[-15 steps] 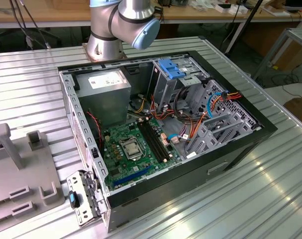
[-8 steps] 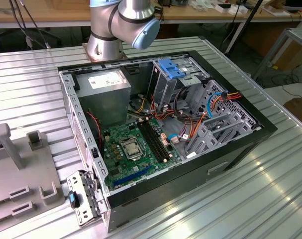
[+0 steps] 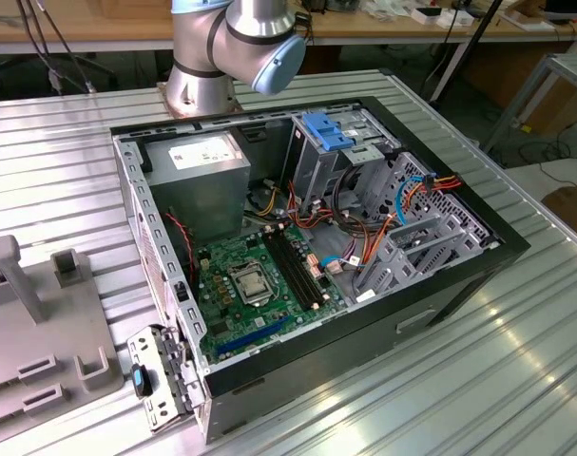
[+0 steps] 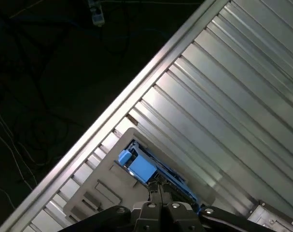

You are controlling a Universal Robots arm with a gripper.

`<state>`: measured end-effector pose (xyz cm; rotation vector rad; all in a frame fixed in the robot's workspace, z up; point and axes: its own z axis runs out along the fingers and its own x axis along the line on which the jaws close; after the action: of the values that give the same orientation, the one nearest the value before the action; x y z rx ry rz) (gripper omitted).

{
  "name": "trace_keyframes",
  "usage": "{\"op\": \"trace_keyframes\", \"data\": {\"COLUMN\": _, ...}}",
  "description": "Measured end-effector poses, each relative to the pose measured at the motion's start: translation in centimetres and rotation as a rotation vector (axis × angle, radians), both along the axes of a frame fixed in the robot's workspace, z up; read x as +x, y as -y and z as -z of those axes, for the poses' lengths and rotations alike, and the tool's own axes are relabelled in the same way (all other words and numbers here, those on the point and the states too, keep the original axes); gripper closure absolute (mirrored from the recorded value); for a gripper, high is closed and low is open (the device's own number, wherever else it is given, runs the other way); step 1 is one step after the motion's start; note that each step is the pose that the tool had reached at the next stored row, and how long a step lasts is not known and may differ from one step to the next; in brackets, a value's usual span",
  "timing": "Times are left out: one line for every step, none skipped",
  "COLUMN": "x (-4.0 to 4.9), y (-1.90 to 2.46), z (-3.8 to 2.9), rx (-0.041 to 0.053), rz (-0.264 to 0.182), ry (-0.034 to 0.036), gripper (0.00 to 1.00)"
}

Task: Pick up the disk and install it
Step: 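Pick up the disk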

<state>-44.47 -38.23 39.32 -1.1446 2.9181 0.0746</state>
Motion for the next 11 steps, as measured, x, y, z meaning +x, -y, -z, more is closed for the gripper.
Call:
{"op": "trace_keyframes", "data": {"x": 0.0, "y": 0.0, "z": 0.0, "rx": -0.0001, "rz": -0.016, "ry": 0.0001, "gripper": 0.89}}
{"op": "trace_keyframes", "data": {"x": 0.0, "y": 0.0, "z": 0.0, "rx": -0.0002, "rz": -0.039, "ry": 0.0001, "gripper": 0.89}}
{"op": "trace_keyframes", "data": {"x": 0.0, "y": 0.0, "z": 0.0, "rx": -0.0004, "rz": -0.054, "ry": 0.0, "gripper": 0.89}}
{"op": "trace_keyframes", "data": {"x": -0.01, "y": 0.0, "z": 0.0, "rx": -0.0007, "rz": -0.069, "ry": 0.0, "gripper": 0.89}}
{"op": "trace_keyframes", "data": {"x": -0.01, "y": 0.0, "z": 0.0, "rx": -0.0012, "rz": -0.095, "ry": 0.0, "gripper": 0.89}}
{"op": "trace_keyframes", "data": {"x": -0.01, "y": 0.01, "z": 0.0, "rx": -0.0018, "rz": -0.119, "ry": 0.0001, "gripper": 0.89}}
{"op": "trace_keyframes", "data": {"x": -0.01, "y": 0.0, "z": 0.0, "rx": -0.0024, "rz": -0.143, "ry": 0.0, "gripper": 0.89}}
{"op": "trace_keyframes", "data": {"x": -0.02, "y": 0.0, "z": 0.01, "rx": -0.003, "rz": -0.17, "ry": 0.0, "gripper": 0.89}}
{"op": "trace_keyframes", "data": {"x": -0.02, "y": 0.0, "z": 0.0, "rx": -0.0033, "rz": -0.195, "ry": -0.0001, "gripper": 0.89}}
{"op": "trace_keyframes", "data": {"x": -0.02, "y": 0.0, "z": 0.01, "rx": -0.0037, "rz": -0.22, "ry": 0.0, "gripper": 0.89}}
{"op": "trace_keyframes", "data": {"x": -0.02, "y": 0.0, "z": 0.0, "rx": -0.0041, "rz": -0.241, "ry": 0.0001, "gripper": 0.89}}
